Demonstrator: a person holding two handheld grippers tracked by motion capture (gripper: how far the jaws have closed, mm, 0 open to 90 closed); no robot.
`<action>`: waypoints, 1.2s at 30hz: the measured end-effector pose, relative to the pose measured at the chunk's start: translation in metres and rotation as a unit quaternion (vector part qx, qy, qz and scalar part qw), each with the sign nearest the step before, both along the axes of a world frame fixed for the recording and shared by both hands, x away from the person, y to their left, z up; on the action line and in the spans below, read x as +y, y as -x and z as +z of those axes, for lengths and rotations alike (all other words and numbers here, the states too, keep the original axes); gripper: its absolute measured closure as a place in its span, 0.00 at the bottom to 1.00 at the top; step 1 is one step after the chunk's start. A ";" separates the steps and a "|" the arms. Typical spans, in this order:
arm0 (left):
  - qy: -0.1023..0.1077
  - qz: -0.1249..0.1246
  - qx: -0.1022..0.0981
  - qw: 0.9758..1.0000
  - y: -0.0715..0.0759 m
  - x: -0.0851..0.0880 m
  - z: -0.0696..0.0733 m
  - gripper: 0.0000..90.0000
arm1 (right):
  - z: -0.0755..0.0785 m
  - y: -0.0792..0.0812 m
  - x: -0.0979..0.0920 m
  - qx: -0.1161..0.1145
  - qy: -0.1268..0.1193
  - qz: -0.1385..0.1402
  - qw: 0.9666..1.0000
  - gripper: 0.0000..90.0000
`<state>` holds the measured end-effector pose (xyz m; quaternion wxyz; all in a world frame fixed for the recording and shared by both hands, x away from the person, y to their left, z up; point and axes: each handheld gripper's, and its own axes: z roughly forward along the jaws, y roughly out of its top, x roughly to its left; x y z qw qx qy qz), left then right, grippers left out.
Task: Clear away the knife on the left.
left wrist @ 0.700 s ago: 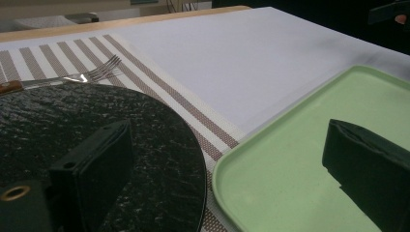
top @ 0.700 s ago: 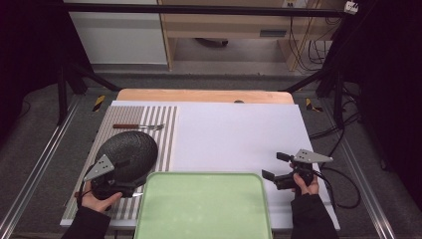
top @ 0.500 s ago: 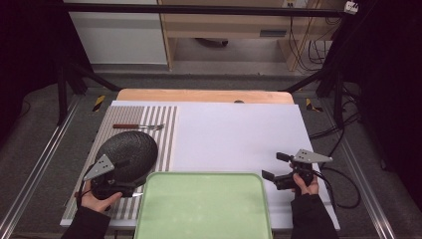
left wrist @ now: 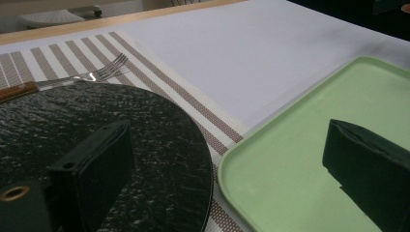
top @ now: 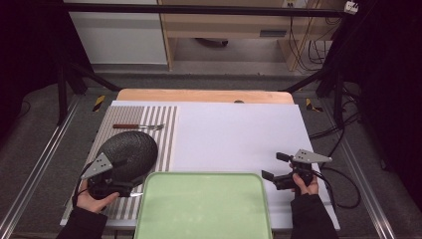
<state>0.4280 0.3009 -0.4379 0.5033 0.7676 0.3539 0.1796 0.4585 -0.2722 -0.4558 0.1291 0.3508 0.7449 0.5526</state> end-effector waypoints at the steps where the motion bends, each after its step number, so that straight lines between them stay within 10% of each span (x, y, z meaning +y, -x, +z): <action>1: 0.000 0.000 0.000 1.000 0.000 0.000 0.000 0.04 | 0.000 0.000 0.000 0.000 0.001 0.000 1.000 0.00; 36: -0.065 0.003 0.032 0.997 0.016 0.035 0.016 0.03 | 0.000 0.000 0.000 -0.001 0.004 0.002 1.000 0.00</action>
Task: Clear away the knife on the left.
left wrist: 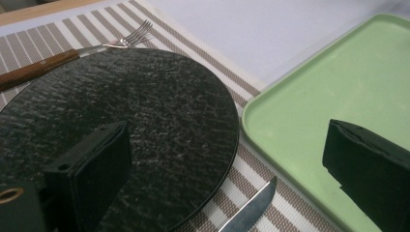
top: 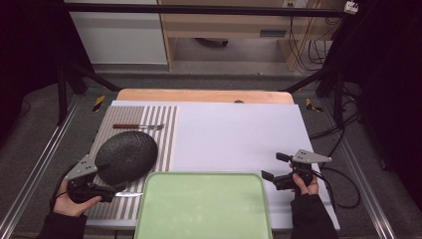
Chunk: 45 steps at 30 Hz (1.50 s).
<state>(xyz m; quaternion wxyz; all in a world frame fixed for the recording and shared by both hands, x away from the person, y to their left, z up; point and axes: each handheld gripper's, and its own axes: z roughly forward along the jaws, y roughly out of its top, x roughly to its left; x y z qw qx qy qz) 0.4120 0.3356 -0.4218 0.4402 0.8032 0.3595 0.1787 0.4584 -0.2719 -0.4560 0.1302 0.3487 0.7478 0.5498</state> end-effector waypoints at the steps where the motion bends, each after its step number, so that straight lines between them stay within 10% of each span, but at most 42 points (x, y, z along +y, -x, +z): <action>1: -0.002 -0.001 0.001 1.000 0.001 0.001 0.000 0.03 | 0.000 0.000 0.000 0.000 0.000 0.000 1.000 0.00; 23: -0.054 0.013 0.047 0.997 0.017 0.029 -0.012 0.04 | -0.001 0.000 0.001 0.003 0.005 0.002 1.000 0.00; 45: -0.141 0.023 0.096 0.985 0.012 0.039 -0.031 0.28 | -0.001 0.000 0.001 0.003 0.006 0.002 1.000 0.00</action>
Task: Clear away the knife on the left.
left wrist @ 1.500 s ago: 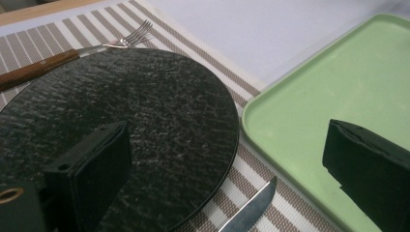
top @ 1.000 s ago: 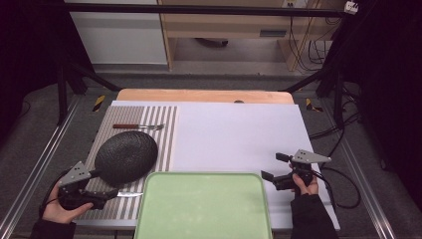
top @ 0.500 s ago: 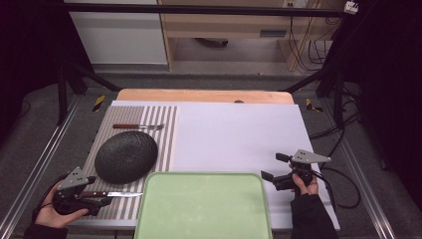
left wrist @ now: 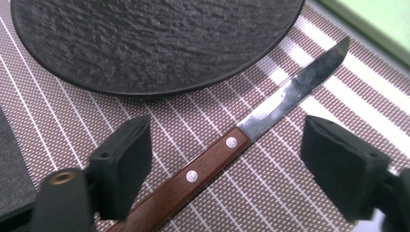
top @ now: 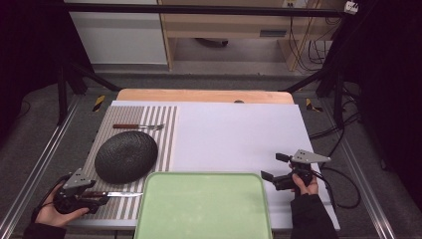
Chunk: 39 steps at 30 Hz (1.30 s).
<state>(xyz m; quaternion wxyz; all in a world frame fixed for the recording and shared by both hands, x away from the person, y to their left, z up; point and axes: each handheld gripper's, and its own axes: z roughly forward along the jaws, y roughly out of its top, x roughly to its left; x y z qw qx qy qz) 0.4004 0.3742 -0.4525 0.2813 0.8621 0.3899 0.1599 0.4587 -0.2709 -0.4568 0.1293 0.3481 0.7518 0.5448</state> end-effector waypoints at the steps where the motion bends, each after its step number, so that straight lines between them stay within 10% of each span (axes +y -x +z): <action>1: -0.001 -0.001 0.001 1.000 -0.001 0.000 0.000 0.29 | 0.000 0.000 0.000 0.001 0.000 0.000 1.000 0.00; 21: -0.039 -0.034 0.012 0.999 -0.002 -0.001 -0.004 0.62 | 0.000 0.000 0.000 0.000 0.001 0.000 1.000 0.00; 39: -0.082 -0.077 0.030 0.993 0.007 -0.008 0.002 0.72 | 0.000 0.000 0.000 0.001 0.001 0.002 1.000 0.00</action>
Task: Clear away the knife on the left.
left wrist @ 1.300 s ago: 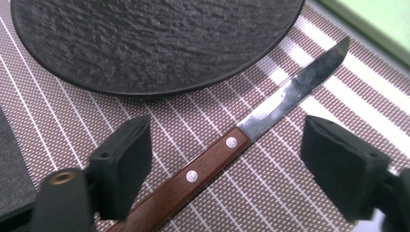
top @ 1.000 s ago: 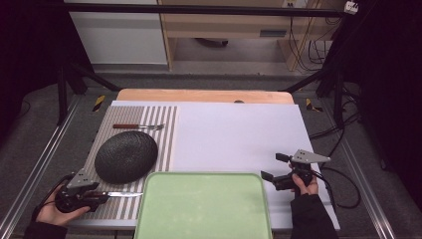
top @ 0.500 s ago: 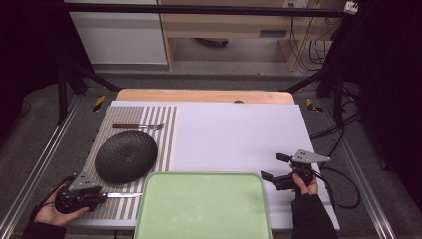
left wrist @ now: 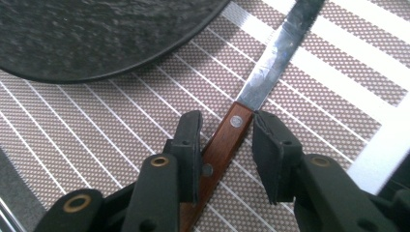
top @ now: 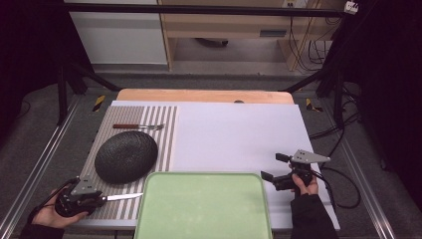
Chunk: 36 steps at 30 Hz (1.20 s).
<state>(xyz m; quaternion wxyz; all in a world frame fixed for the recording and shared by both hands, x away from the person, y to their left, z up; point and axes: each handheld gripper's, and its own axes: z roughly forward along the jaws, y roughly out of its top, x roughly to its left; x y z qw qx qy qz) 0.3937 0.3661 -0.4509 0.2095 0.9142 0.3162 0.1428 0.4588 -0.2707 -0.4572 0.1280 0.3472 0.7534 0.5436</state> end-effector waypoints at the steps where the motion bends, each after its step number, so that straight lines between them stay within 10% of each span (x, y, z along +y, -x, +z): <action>1: 0.001 0.001 0.004 1.000 0.000 0.000 0.001 0.72 | 0.000 0.000 0.000 0.001 0.001 0.000 1.000 0.00; 36: -0.005 0.003 0.006 1.000 0.000 -0.005 0.001 0.78 | 0.000 0.000 0.000 -0.001 0.001 0.005 1.000 0.01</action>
